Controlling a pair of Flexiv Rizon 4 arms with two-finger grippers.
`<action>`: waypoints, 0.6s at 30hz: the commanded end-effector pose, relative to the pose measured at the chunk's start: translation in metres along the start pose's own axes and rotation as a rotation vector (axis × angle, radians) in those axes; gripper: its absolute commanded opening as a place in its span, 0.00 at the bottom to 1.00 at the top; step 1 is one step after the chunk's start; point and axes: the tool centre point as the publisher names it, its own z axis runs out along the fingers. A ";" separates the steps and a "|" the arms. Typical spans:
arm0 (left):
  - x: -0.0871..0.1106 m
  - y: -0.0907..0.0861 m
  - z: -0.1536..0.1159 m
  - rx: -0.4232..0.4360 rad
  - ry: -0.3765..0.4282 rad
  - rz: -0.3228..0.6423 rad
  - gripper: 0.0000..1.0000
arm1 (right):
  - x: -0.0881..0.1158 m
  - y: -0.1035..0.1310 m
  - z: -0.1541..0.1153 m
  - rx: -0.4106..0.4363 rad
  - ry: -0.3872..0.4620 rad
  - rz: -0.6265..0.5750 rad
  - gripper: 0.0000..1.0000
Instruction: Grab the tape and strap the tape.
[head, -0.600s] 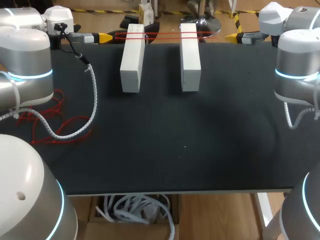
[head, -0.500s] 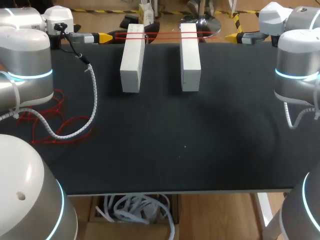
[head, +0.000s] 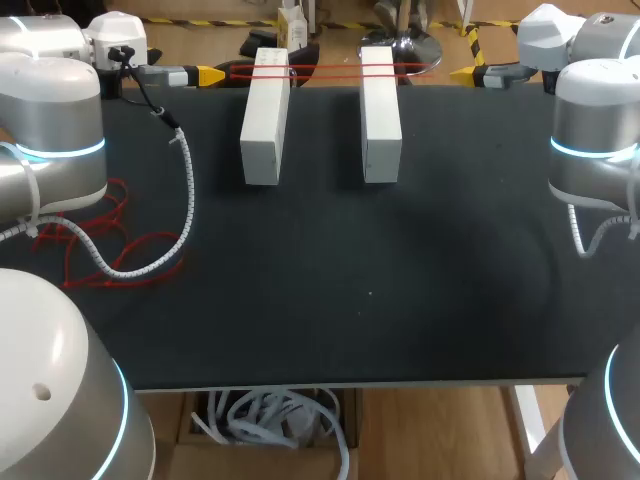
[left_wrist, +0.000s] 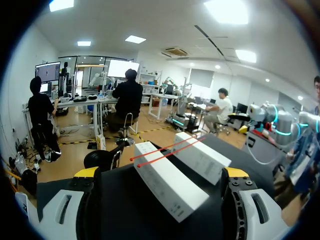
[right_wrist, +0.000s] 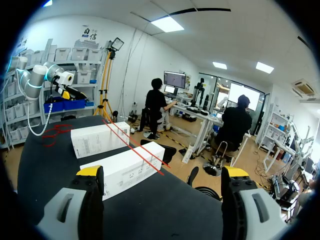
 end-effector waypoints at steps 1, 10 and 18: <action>-0.001 0.000 0.001 0.016 0.049 0.050 1.00 | -0.001 -0.001 0.000 -0.002 0.002 0.000 1.00; 0.016 -0.013 0.000 0.076 0.432 0.327 1.00 | -0.001 -0.001 0.000 -0.002 0.002 0.000 1.00; 0.030 -0.019 -0.004 0.072 0.530 0.437 1.00 | -0.001 -0.001 0.000 -0.002 0.002 0.000 1.00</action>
